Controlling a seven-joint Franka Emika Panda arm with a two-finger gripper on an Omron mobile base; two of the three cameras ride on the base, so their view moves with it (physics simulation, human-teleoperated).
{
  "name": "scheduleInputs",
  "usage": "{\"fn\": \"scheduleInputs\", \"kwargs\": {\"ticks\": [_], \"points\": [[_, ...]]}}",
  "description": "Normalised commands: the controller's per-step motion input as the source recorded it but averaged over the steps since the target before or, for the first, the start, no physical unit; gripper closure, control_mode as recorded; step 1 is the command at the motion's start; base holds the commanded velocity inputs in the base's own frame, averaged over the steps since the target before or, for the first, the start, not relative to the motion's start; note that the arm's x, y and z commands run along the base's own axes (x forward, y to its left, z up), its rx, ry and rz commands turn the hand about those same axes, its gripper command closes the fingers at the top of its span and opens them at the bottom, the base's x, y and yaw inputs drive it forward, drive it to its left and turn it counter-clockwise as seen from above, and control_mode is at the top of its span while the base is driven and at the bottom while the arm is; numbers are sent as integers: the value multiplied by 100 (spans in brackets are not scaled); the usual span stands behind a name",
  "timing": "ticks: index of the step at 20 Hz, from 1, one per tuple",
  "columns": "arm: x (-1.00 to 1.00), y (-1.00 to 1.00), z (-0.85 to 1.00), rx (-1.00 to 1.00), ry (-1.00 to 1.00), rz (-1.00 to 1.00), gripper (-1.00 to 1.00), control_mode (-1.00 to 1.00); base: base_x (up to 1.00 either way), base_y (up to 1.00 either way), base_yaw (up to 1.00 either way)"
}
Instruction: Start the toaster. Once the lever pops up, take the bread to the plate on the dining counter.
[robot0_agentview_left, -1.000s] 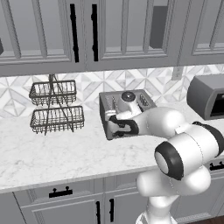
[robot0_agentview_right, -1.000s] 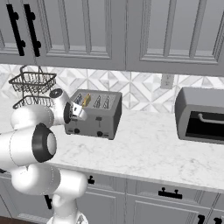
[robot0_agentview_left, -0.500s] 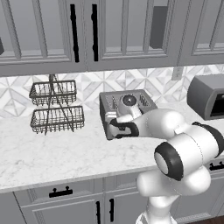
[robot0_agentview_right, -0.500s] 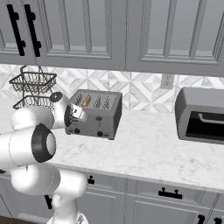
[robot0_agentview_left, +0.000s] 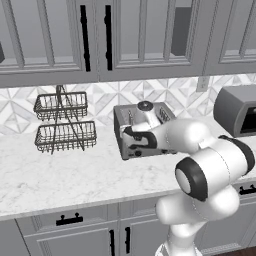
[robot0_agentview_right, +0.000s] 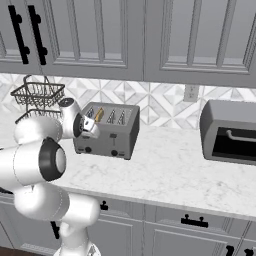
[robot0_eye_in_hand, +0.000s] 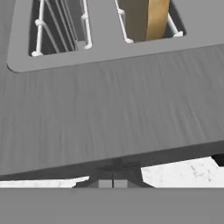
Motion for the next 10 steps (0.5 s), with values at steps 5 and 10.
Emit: {"fn": "scheduleInputs", "kwargs": {"ticks": [5,10], "points": [[-32,0,-96,-4,12,-8,100,-100,0,0,0],[-55,0,-98,-7,0,-8,100,-100,0,0,0]]}}
